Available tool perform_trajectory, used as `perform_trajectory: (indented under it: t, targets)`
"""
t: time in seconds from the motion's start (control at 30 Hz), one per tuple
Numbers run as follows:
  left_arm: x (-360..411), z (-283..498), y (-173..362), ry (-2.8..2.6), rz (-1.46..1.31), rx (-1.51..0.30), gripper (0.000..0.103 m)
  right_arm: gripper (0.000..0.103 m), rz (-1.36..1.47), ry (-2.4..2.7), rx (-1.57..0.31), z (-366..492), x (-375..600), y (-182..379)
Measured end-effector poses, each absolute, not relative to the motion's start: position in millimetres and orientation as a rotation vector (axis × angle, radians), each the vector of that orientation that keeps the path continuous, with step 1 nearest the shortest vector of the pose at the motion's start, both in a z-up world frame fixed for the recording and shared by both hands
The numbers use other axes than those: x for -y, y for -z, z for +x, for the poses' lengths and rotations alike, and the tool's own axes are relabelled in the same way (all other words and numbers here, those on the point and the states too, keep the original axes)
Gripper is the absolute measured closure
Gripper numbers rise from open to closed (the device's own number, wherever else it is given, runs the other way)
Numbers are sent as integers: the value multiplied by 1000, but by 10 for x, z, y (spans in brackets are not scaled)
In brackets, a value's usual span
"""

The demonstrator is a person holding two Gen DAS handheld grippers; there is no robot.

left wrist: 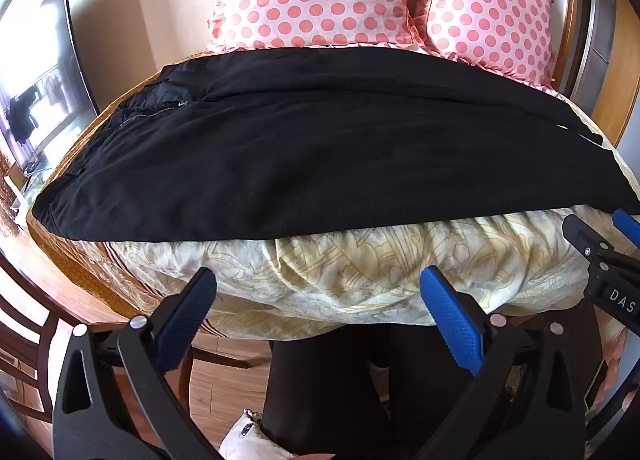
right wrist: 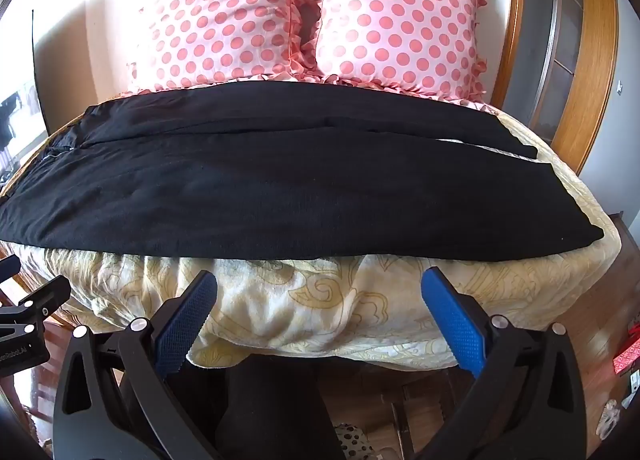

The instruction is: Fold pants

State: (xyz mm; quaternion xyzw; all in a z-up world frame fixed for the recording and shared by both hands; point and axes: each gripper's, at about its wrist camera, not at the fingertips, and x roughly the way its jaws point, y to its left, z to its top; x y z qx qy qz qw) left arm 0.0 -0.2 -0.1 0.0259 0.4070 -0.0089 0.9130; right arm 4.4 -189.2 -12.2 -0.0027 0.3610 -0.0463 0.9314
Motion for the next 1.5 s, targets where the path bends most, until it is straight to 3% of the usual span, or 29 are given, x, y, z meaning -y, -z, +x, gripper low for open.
perform_trajectory:
  t: [1.5]
  targets:
    - [-38,-82,185,20,43,-856,2,1,-5,96,-746,76,1894,151]
